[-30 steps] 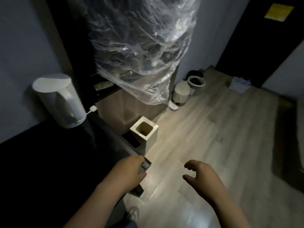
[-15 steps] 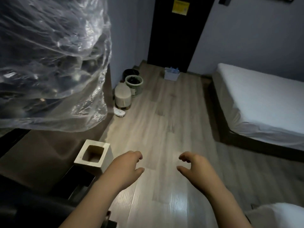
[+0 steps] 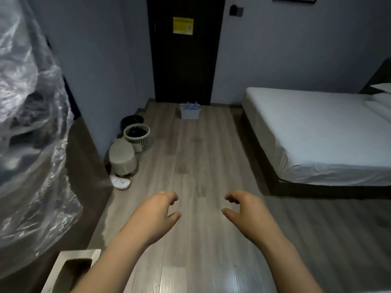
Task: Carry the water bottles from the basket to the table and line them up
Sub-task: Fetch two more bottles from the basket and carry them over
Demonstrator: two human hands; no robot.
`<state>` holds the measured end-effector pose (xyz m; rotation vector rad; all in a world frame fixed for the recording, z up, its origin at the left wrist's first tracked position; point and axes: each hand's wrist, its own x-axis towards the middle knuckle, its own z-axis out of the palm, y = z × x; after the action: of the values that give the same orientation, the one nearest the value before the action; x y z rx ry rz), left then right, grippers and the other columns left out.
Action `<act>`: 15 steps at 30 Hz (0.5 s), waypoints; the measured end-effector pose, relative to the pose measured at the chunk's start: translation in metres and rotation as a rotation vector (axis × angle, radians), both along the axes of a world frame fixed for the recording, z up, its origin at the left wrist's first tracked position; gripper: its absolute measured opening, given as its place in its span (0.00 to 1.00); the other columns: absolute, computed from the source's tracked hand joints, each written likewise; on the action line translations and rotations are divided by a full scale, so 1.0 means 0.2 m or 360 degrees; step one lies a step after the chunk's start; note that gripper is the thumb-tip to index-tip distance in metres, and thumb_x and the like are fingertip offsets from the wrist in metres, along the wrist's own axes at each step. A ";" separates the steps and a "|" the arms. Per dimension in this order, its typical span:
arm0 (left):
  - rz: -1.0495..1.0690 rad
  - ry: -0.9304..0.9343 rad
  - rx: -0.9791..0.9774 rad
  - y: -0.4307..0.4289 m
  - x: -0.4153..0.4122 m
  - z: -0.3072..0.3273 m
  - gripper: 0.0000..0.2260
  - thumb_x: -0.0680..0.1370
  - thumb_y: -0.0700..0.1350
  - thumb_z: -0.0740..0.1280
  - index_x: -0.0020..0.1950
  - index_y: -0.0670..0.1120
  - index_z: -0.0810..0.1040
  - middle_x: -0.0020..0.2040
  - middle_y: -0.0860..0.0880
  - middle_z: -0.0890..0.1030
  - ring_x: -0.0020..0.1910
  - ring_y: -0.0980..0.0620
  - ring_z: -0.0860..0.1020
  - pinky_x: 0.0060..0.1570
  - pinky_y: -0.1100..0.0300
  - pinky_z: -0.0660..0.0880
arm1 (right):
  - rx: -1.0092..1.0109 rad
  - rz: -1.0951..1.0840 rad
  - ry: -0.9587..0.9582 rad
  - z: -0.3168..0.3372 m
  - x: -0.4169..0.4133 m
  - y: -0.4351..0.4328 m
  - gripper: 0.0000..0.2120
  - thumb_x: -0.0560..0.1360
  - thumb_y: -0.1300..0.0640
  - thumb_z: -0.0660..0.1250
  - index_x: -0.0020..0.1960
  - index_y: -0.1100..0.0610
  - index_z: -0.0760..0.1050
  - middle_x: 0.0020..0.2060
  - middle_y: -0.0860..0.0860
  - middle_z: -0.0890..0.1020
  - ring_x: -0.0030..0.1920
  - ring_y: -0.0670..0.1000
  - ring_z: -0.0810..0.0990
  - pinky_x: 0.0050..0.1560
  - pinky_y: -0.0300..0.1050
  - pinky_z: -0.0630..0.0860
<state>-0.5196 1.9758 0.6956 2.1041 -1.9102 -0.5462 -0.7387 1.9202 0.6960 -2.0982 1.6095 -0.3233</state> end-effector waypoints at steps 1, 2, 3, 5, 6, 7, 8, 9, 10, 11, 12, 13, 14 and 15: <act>0.0004 0.0002 -0.0020 -0.10 -0.01 0.02 0.16 0.77 0.53 0.64 0.64 0.51 0.71 0.61 0.55 0.76 0.60 0.55 0.74 0.57 0.59 0.72 | -0.0036 0.0003 0.0000 0.03 -0.01 -0.10 0.19 0.75 0.51 0.67 0.65 0.51 0.72 0.60 0.46 0.77 0.60 0.45 0.75 0.59 0.37 0.71; 0.0004 -0.0001 -0.0040 -0.19 -0.02 0.04 0.16 0.77 0.52 0.64 0.64 0.51 0.71 0.60 0.54 0.76 0.59 0.54 0.74 0.57 0.58 0.72 | -0.0073 0.0007 0.0006 0.05 -0.02 -0.19 0.19 0.75 0.51 0.67 0.65 0.51 0.72 0.60 0.46 0.77 0.60 0.44 0.75 0.59 0.37 0.70; -0.0001 -0.0016 -0.0066 -0.28 -0.03 0.06 0.16 0.77 0.52 0.64 0.64 0.51 0.71 0.60 0.54 0.76 0.59 0.54 0.75 0.57 0.59 0.72 | -0.0106 0.0011 0.0014 0.07 -0.02 -0.28 0.19 0.75 0.51 0.67 0.65 0.51 0.72 0.60 0.46 0.77 0.60 0.44 0.75 0.58 0.36 0.70; -0.0024 -0.0063 -0.0114 -0.46 -0.03 0.10 0.16 0.77 0.53 0.64 0.63 0.51 0.72 0.60 0.54 0.76 0.59 0.55 0.75 0.56 0.61 0.71 | -0.0156 0.0022 0.0022 0.11 -0.02 -0.46 0.19 0.75 0.50 0.67 0.65 0.51 0.73 0.60 0.46 0.77 0.59 0.44 0.75 0.57 0.35 0.71; -0.0037 -0.0079 -0.0135 -0.56 -0.02 0.13 0.16 0.77 0.53 0.64 0.63 0.50 0.72 0.59 0.54 0.76 0.59 0.55 0.75 0.55 0.61 0.71 | -0.0181 0.0028 0.0027 0.13 -0.01 -0.56 0.19 0.75 0.50 0.67 0.65 0.50 0.73 0.60 0.46 0.77 0.59 0.43 0.76 0.57 0.35 0.71; -0.0046 -0.0092 -0.0154 -0.65 -0.01 0.15 0.16 0.76 0.54 0.64 0.62 0.50 0.72 0.59 0.54 0.76 0.59 0.54 0.75 0.55 0.60 0.71 | -0.0210 0.0030 0.0028 0.16 0.00 -0.65 0.19 0.75 0.49 0.67 0.65 0.50 0.73 0.60 0.45 0.77 0.59 0.43 0.76 0.58 0.36 0.72; -0.0051 -0.0106 -0.0180 -0.76 0.00 0.18 0.16 0.76 0.54 0.65 0.62 0.50 0.72 0.59 0.54 0.76 0.58 0.54 0.75 0.54 0.60 0.71 | -0.0246 0.0030 0.0027 0.19 0.01 -0.75 0.19 0.75 0.49 0.67 0.65 0.50 0.73 0.60 0.45 0.77 0.59 0.43 0.75 0.58 0.37 0.72; -0.0054 -0.0118 -0.0216 -0.86 0.01 0.21 0.16 0.76 0.54 0.65 0.61 0.50 0.72 0.58 0.53 0.76 0.58 0.54 0.75 0.54 0.60 0.72 | -0.0292 0.0032 0.0023 0.22 0.03 -0.85 0.19 0.75 0.49 0.67 0.65 0.50 0.73 0.60 0.45 0.77 0.60 0.43 0.75 0.59 0.37 0.73; -0.0059 -0.0122 -0.0251 -0.97 0.03 0.24 0.16 0.76 0.54 0.65 0.61 0.50 0.73 0.58 0.53 0.76 0.57 0.54 0.76 0.54 0.59 0.72 | -0.0337 0.0034 0.0016 0.26 0.06 -0.96 0.19 0.75 0.49 0.67 0.65 0.50 0.73 0.60 0.45 0.77 0.60 0.43 0.75 0.59 0.37 0.72; -0.0065 -0.0119 -0.0290 -1.08 0.04 0.28 0.15 0.76 0.54 0.65 0.61 0.50 0.73 0.58 0.53 0.76 0.57 0.53 0.76 0.55 0.58 0.72 | -0.0376 0.0034 0.0004 0.29 0.08 -1.07 0.19 0.75 0.49 0.67 0.65 0.50 0.73 0.60 0.45 0.77 0.60 0.44 0.75 0.58 0.38 0.72; -0.0068 -0.0114 -0.0325 -1.19 0.07 0.31 0.15 0.76 0.54 0.65 0.60 0.50 0.73 0.58 0.53 0.76 0.57 0.53 0.76 0.56 0.58 0.72 | -0.0416 0.0035 -0.0009 0.33 0.11 -1.18 0.19 0.75 0.50 0.67 0.65 0.51 0.73 0.60 0.46 0.77 0.60 0.44 0.75 0.58 0.38 0.72; -0.0069 -0.0110 -0.0361 -1.30 0.09 0.34 0.16 0.76 0.54 0.65 0.61 0.50 0.73 0.58 0.53 0.76 0.57 0.53 0.76 0.56 0.57 0.72 | -0.0461 0.0039 -0.0017 0.37 0.14 -1.29 0.19 0.75 0.50 0.67 0.65 0.51 0.73 0.60 0.46 0.77 0.60 0.44 0.75 0.58 0.38 0.72; -0.0072 -0.0107 -0.0396 -1.41 0.12 0.37 0.16 0.76 0.54 0.65 0.61 0.50 0.73 0.58 0.53 0.76 0.58 0.53 0.76 0.57 0.57 0.72 | -0.0511 0.0047 -0.0020 0.41 0.18 -1.39 0.19 0.75 0.50 0.67 0.64 0.51 0.73 0.60 0.46 0.78 0.60 0.44 0.75 0.57 0.37 0.72; -0.0078 -0.0105 -0.0428 -1.52 0.16 0.40 0.16 0.76 0.54 0.65 0.62 0.50 0.73 0.58 0.53 0.76 0.58 0.54 0.75 0.57 0.57 0.73 | -0.0558 0.0055 -0.0024 0.44 0.21 -1.50 0.19 0.75 0.50 0.67 0.64 0.50 0.73 0.59 0.46 0.78 0.59 0.44 0.76 0.56 0.36 0.71</act>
<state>-0.4880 1.6721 0.7755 1.9304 -1.9514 -0.2157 -0.6973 1.6204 0.7840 -2.3686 1.5978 -0.6482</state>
